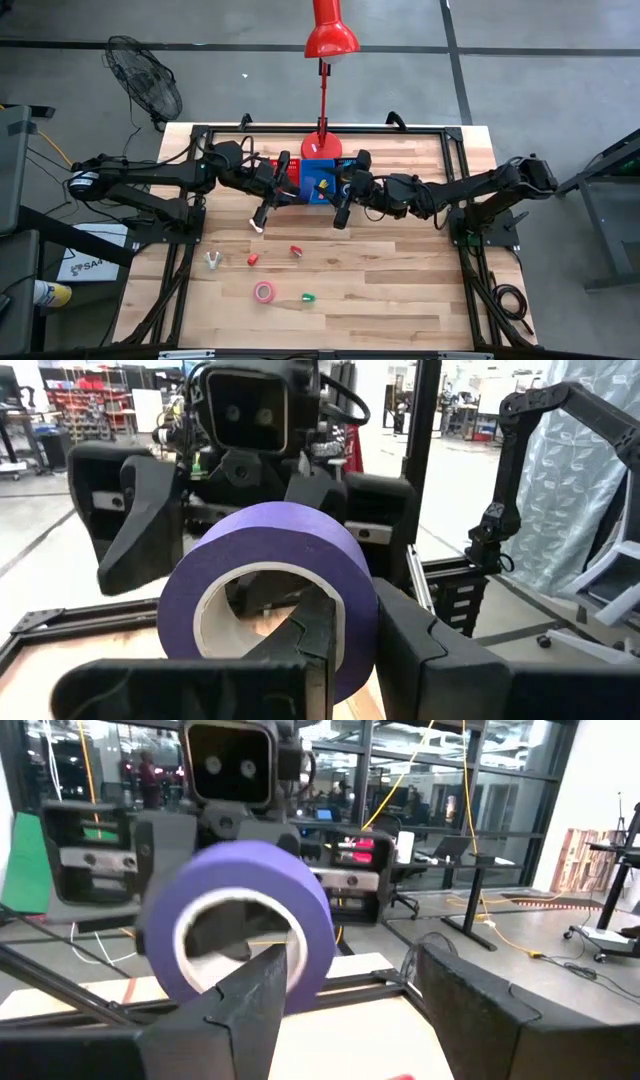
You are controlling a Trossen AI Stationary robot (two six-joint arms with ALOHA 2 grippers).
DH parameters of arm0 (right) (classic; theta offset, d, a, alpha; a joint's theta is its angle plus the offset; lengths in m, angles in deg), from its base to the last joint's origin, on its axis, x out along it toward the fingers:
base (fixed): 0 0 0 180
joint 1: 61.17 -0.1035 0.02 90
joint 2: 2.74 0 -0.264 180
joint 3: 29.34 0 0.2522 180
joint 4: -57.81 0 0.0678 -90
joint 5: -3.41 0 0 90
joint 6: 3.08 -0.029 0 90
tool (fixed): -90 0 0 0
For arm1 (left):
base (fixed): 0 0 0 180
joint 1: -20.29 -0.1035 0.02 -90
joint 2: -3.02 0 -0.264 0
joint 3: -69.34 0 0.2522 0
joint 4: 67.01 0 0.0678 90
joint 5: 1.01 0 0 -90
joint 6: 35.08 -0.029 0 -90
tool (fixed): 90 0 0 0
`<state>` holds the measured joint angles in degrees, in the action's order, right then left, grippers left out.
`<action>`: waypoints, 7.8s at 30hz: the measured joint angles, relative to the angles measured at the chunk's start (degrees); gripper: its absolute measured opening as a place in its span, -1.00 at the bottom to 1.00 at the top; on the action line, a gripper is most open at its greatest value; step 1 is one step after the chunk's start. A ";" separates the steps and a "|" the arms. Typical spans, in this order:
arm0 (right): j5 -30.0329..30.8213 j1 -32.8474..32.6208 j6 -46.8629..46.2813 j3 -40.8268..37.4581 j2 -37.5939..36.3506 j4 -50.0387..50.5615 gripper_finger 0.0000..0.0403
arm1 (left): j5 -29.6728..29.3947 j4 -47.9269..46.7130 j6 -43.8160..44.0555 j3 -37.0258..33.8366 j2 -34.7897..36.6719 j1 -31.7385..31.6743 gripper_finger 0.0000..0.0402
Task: Pick and place Stapler, Stapler remover, tape
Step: Put the violet tape into the black basket, then put the right red stapler into the blue basket
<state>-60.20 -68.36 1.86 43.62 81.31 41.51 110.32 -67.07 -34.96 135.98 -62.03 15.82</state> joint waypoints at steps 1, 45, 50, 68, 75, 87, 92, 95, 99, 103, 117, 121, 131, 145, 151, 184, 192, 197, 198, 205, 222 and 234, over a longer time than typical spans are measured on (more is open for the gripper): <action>-0.16 0.10 -0.25 0.00 0.00 0.29 0.07 | -0.02 0.06 0.01 0.00 0.00 0.01 -0.82; -7.08 1.60 -6.58 0.00 -0.11 1.13 -0.92 | 0.76 -0.46 0.11 -0.02 -0.81 0.00 -0.60; -4.54 1.60 -9.00 0.00 -1.13 4.34 -0.92 | -0.50 -1.22 -0.96 -0.01 -0.80 0.00 -0.34; 3.64 3.80 -29.82 0.00 -5.49 31.64 -0.93 | -23.63 -16.89 -10.99 0.02 3.86 -0.02 0.19; 2.08 10.69 -55.19 0.00 -5.35 54.57 -0.93 | -30.64 -21.58 -11.91 -0.02 6.21 -0.02 0.19; -13.48 22.31 -57.88 -0.02 -3.70 60.12 -0.93 | -31.56 -26.30 -11.87 0.00 6.16 -0.02 0.19; -17.51 23.37 -58.28 -0.02 -0.12 59.37 -0.93 | -31.57 -27.12 -11.87 0.00 6.42 -0.02 0.19; -18.95 23.37 -59.00 -0.02 2.48 59.53 -0.93 | -31.57 -27.37 -11.85 0.00 6.40 -0.02 0.19; -20.82 23.31 -60.42 -0.02 4.76 60.89 -0.93 | -31.57 -27.78 -11.68 0.00 6.40 -0.02 0.19; -21.00 23.31 -61.48 -0.02 5.75 61.18 -0.93 | -31.57 -27.89 -11.65 0.00 6.40 -0.02 0.19; -20.94 23.58 -63.47 0.00 10.38 58.40 -0.93 | -31.55 -29.96 -11.63 0.00 6.40 -0.02 0.19; -19.79 23.16 -64.73 0.00 11.31 58.31 -0.93 | -31.53 -30.55 -11.63 0.00 6.40 -0.02 0.19; -19.28 23.29 -65.04 0.00 11.30 58.25 -0.61 | -31.35 -30.64 -11.69 0.00 6.40 -0.02 0.19; -20.60 23.13 -62.92 0.00 8.50 58.45 -0.11 | -29.69 -40.75 -10.49 0.00 11.60 -0.02 0.19; -18.78 22.90 -58.35 0.00 2.42 57.79 -0.12 | -23.76 -48.41 -10.45 0.00 12.52 0.00 0.19; -8.96 2.74 -57.52 0.00 -6.86 58.09 -0.17 | -14.16 -42.45 -37.40 -0.02 -19.73 11.04 0.19; -0.90 -1.41 -57.42 0.00 -12.30 58.85 -0.17 | -14.16 -36.77 -37.35 -0.02 -25.93 11.76 0.19; 1.95 -3.32 -57.55 0.00 -15.92 60.02 -0.17 | -13.91 -34.82 -37.35 0.00 -28.31 11.73 0.19; 2.42 -3.65 -57.58 0.00 -16.43 60.16 -0.17 | -13.91 -34.48 -37.35 0.00 -28.89 11.73 0.19; 3.71 -4.91 -57.57 0.00 -18.27 60.26 -0.17 | -13.86 -32.97 -36.98 0.00 -32.36 11.72 0.19; 4.70 -4.89 -57.42 0.00 -18.23 60.72 -0.17 | -11.68 -30.29 -33.05 0.01 -33.57 11.61 -0.43; 4.71 -4.89 -57.42 0.00 -18.21 60.73 -0.17 | -12.04 -31.18 -31.07 -0.07 -32.25 10.99 -0.74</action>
<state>-55.49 -73.25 -55.57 43.62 63.10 102.24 98.28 -98.26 -66.03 135.91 -94.29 26.82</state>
